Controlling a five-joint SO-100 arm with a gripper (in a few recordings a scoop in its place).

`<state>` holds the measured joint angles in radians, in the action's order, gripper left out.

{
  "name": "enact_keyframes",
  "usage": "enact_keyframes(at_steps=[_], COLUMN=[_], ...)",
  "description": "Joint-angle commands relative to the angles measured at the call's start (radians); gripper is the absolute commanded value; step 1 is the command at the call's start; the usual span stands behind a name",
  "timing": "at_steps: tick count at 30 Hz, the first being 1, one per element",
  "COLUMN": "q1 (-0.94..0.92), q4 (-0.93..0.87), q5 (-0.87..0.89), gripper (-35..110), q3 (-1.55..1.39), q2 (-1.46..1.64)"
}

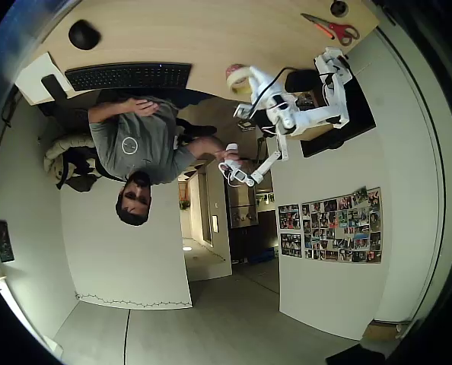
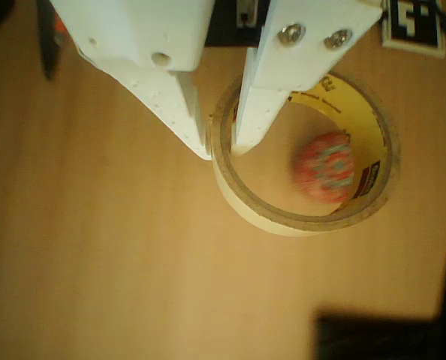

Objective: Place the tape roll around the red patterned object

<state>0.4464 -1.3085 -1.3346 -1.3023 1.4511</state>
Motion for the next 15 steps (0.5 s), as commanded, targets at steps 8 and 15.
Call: enact_keyframes(at_steps=[8, 15], q1=[0.153, 0.160], q4=[0.158, 0.189], q5=[0.017, 0.038], gripper=[0, 5], q3=[0.006, -0.046], q2=[-0.106, -0.127])
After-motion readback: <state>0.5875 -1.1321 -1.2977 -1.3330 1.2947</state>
